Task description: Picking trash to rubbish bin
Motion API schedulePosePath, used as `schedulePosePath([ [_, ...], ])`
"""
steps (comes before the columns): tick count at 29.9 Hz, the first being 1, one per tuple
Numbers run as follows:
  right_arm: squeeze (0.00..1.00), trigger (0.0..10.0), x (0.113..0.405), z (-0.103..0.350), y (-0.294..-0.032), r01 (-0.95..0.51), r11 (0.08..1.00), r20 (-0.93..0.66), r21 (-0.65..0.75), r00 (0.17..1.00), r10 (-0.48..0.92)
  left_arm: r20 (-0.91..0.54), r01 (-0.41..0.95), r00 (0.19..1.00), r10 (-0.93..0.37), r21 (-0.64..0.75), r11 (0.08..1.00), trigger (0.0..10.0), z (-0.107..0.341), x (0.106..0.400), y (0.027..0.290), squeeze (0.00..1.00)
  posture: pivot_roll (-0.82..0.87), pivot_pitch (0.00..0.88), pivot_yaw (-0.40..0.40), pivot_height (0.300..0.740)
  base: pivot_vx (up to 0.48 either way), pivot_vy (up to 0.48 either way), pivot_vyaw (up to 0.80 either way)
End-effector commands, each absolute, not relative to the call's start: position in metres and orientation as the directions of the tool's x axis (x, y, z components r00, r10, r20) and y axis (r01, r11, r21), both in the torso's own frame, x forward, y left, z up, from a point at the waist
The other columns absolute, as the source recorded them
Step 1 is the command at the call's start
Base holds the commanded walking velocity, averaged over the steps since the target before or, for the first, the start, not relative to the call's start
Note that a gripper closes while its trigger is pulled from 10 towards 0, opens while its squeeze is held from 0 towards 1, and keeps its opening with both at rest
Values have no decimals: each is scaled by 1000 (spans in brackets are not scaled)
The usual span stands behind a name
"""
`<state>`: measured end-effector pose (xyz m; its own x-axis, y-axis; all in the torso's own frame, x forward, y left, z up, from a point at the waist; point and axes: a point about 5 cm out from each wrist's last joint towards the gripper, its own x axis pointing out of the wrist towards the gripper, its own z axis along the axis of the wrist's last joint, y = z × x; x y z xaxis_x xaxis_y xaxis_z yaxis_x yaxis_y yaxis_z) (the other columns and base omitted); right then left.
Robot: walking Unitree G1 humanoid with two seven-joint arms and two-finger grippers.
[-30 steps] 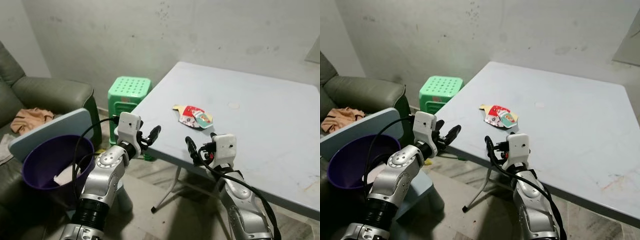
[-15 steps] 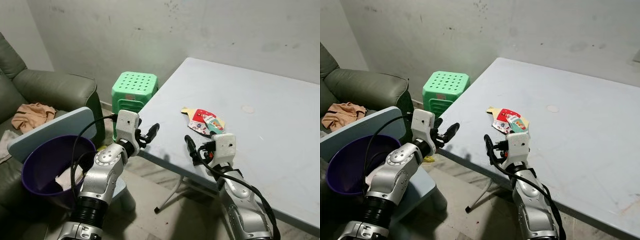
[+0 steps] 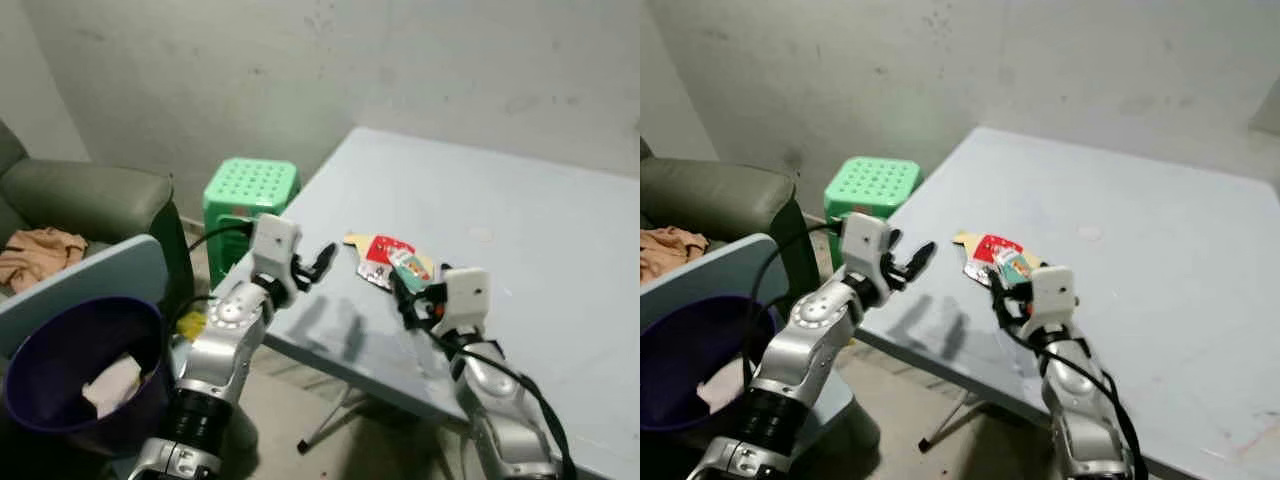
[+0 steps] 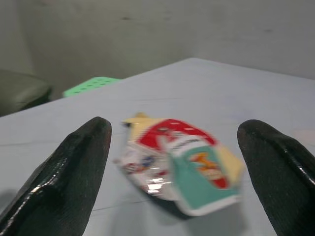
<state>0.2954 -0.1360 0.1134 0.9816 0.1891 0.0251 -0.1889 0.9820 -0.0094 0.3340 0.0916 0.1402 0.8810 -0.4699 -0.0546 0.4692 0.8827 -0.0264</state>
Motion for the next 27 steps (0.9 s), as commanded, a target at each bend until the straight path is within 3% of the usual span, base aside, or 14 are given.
schedulePosePath([
  [1, 0, 10000, 297, 111, -138, -169, 986, 7, -17, 986, 169, -43, 461, 886, -461, 1, 887, 10000, 143, 333, 95, 0, -26, 0, -8, 740, 0, 0, 0],
  [27, 0, 10000, 335, 124, -166, -188, 977, -35, -104, 982, 185, -8, 526, 850, -526, 26, 850, 10000, 146, 317, 80, 0, 11, 0, -55, 740, 0, 0, 0],
])
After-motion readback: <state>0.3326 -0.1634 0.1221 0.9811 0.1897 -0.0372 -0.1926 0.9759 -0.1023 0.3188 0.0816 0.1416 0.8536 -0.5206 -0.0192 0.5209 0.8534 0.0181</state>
